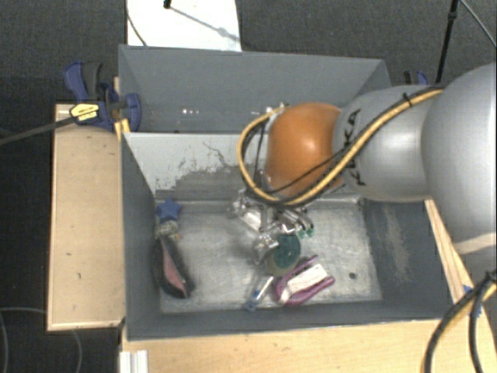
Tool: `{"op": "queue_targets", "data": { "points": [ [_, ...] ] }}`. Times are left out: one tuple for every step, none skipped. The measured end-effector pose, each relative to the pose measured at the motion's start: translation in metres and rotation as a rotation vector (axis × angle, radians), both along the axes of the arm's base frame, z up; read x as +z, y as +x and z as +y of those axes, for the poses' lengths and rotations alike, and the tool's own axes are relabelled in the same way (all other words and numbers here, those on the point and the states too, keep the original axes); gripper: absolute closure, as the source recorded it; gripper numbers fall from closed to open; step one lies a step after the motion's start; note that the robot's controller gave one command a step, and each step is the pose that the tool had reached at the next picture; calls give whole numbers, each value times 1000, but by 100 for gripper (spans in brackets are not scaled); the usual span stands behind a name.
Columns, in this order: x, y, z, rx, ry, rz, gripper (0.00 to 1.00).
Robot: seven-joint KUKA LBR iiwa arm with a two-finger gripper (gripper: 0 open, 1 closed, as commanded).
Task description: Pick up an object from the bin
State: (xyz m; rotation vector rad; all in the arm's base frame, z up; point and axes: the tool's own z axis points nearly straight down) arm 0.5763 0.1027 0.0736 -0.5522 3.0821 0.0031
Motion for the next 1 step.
{"op": "queue_targets", "data": {
  "points": [
    [28, -20, -78, -278, -3, 10, 0]
  ]
}}
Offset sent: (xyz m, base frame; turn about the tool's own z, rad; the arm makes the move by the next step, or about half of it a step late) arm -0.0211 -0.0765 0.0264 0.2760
